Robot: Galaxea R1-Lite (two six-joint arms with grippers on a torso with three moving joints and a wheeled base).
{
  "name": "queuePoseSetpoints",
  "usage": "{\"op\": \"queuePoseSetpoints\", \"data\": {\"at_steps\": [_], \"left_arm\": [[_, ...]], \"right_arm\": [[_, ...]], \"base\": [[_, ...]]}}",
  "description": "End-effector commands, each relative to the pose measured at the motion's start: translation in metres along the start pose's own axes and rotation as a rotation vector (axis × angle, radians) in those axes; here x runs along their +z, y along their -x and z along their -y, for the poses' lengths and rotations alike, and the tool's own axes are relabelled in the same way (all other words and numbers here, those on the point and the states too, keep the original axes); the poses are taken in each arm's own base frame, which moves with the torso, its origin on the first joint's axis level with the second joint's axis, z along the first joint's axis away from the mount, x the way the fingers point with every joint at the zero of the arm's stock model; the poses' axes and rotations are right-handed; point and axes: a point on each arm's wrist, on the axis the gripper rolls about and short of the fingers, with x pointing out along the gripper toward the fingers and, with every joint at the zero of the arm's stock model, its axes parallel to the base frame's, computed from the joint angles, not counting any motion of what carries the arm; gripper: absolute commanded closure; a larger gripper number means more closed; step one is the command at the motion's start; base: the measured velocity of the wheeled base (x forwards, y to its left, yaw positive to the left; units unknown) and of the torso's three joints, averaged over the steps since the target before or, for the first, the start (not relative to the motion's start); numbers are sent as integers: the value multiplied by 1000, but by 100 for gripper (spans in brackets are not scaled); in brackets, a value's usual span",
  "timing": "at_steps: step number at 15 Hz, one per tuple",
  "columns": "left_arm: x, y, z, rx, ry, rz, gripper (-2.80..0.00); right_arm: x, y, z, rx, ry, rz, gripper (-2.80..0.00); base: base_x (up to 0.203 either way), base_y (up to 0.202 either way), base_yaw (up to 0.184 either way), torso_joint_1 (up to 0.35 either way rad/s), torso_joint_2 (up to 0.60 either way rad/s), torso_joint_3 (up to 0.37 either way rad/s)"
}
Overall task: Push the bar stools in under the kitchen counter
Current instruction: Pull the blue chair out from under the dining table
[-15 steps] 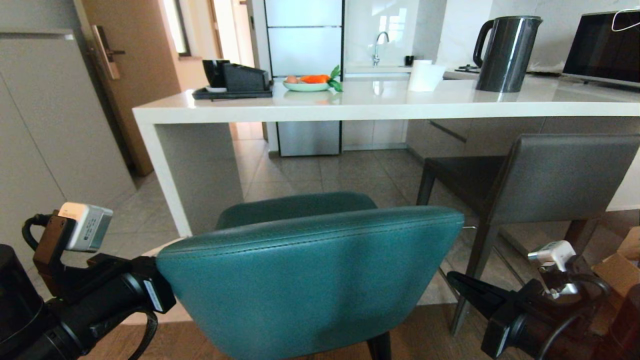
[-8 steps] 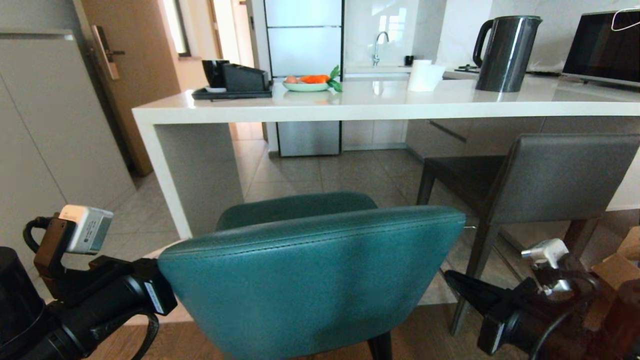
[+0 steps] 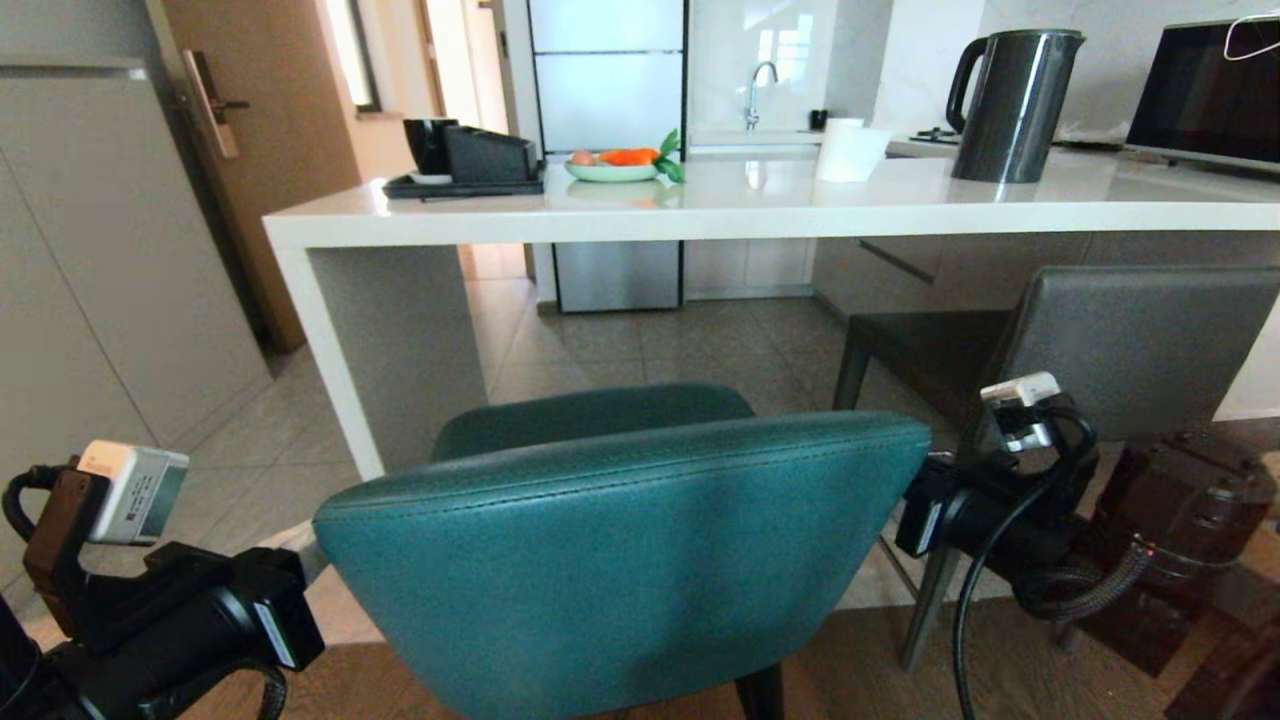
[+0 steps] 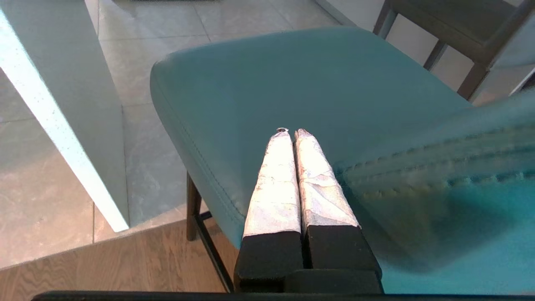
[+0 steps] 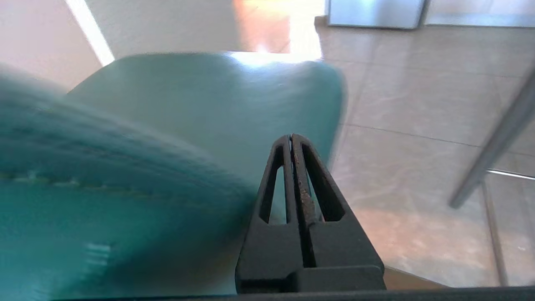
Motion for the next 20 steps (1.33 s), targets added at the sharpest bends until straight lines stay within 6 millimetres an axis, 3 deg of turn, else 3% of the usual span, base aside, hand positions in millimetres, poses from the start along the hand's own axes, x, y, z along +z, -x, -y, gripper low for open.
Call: {"op": "queuePoseSetpoints", "data": {"at_steps": [1,7,11,13,20], "left_arm": [[2,3,0,1,4,23,0],[3,3,1,-5,29,24,0],[4,4,0,-3,30,30,0],[7,5,1,-14,30,49,0],[7,9,2,-23,24,57,0]], "right_arm": [[-10,-8,-20,80,1,-32,0],[-14,-7,-48,188,4,-50,0],[-12,18,-66,266,9,-55,0],[-10,23,-65,258,8,-48,0],[-10,12,-58,194,3,-42,0]], "base": [[0,0,0,0,0,0],[0,0,0,0,0,0],[0,0,0,0,0,0],[0,0,0,0,0,0],[0,0,0,0,0,0]]}}
